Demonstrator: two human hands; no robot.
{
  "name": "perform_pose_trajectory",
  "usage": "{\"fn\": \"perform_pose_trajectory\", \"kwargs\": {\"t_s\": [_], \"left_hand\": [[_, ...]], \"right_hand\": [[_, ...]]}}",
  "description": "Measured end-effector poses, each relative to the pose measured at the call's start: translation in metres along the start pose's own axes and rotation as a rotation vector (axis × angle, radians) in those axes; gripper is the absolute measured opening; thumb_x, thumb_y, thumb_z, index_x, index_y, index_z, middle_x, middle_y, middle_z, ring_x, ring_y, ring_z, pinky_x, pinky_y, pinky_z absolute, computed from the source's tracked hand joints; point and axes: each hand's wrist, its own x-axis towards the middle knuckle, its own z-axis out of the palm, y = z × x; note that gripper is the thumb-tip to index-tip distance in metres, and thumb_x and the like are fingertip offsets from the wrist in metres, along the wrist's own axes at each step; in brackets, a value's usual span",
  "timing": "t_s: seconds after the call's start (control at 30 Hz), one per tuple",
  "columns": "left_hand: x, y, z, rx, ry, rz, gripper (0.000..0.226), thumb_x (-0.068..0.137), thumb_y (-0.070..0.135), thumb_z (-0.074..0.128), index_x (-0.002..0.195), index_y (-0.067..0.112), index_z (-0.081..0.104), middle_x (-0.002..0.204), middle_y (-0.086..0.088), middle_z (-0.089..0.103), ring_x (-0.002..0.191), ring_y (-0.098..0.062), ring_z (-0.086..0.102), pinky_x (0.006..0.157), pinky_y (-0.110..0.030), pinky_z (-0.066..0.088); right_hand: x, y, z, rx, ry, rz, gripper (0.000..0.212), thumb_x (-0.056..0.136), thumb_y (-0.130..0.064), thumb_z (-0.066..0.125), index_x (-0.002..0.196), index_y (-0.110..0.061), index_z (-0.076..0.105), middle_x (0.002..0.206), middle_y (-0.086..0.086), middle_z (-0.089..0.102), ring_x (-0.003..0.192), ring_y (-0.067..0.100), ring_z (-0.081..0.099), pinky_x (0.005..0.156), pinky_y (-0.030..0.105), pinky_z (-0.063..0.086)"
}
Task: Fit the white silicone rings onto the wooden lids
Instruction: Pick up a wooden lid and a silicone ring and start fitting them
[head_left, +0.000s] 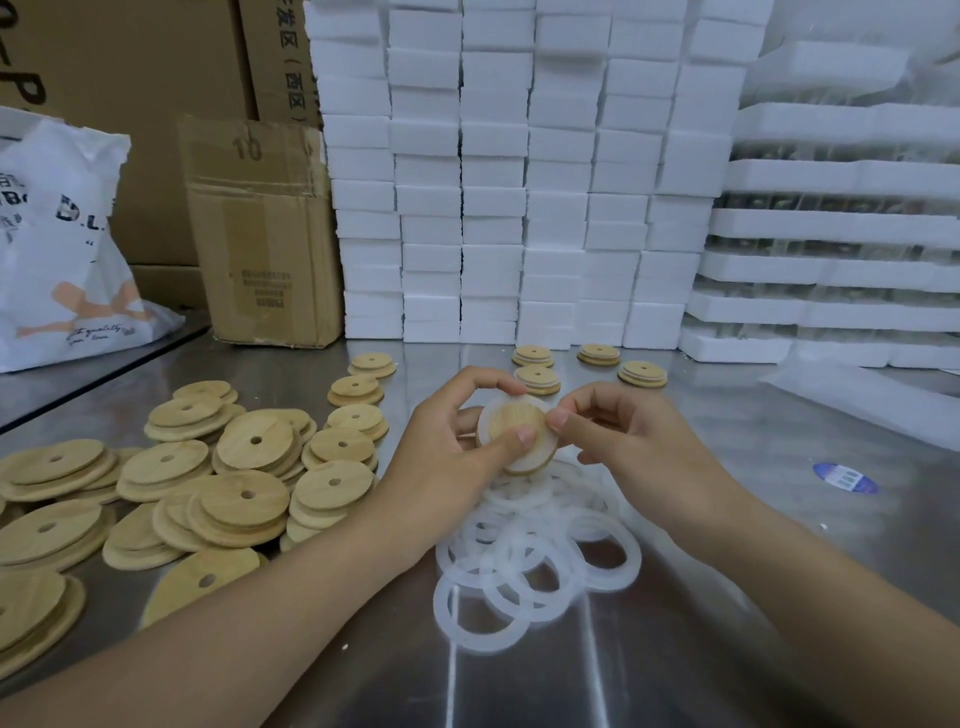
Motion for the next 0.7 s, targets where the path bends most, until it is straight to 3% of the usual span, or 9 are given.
{"fn": "perform_pose_trajectory", "kwargs": {"t_s": [0.13, 0.27, 0.5, 0.7], "left_hand": [[0.0007, 0.0027, 0.0001, -0.045, 0.037, -0.021, 0.028, 0.095, 0.011, 0.080, 0.116, 0.025, 0.068, 0.096, -0.007, 0.083, 0.086, -0.023, 0.080, 0.074, -0.028, 0.062], [0.0001, 0.0043, -0.0001, -0.071, 0.058, -0.047, 0.028, 0.095, 0.009, 0.079, 0.117, 0.024, 0.069, 0.100, -0.006, 0.084, 0.086, -0.018, 0.080, 0.070, -0.021, 0.058], [0.0011, 0.0036, -0.0011, -0.079, 0.086, -0.054, 0.029, 0.094, 0.006, 0.079, 0.115, 0.024, 0.072, 0.100, -0.007, 0.082, 0.088, -0.021, 0.079, 0.075, -0.025, 0.059], [0.0018, 0.0021, -0.0035, -0.106, 0.098, -0.079, 0.029, 0.093, 0.007, 0.080, 0.112, 0.028, 0.075, 0.101, -0.004, 0.083, 0.087, -0.018, 0.079, 0.070, -0.020, 0.058]], "right_hand": [[0.0024, -0.0010, -0.0010, -0.024, -0.011, 0.011, 0.015, 0.102, -0.017, 0.067, 0.097, -0.006, 0.074, 0.094, 0.007, 0.080, 0.096, 0.023, 0.074, 0.084, 0.032, 0.056], [0.0037, 0.0012, -0.0052, -0.041, -0.087, 0.033, 0.018, 0.104, -0.015, 0.065, 0.102, 0.000, 0.072, 0.097, 0.009, 0.081, 0.089, 0.010, 0.074, 0.081, 0.024, 0.056], [0.0029, 0.0018, -0.0079, -0.092, -0.170, 0.014, 0.020, 0.103, -0.022, 0.066, 0.102, -0.003, 0.073, 0.103, 0.012, 0.079, 0.100, 0.019, 0.075, 0.085, 0.029, 0.056], [0.0017, 0.0025, -0.0054, -0.125, -0.189, -0.033, 0.017, 0.102, -0.023, 0.068, 0.096, -0.008, 0.074, 0.096, 0.014, 0.075, 0.082, 0.009, 0.064, 0.076, 0.020, 0.050]]}}
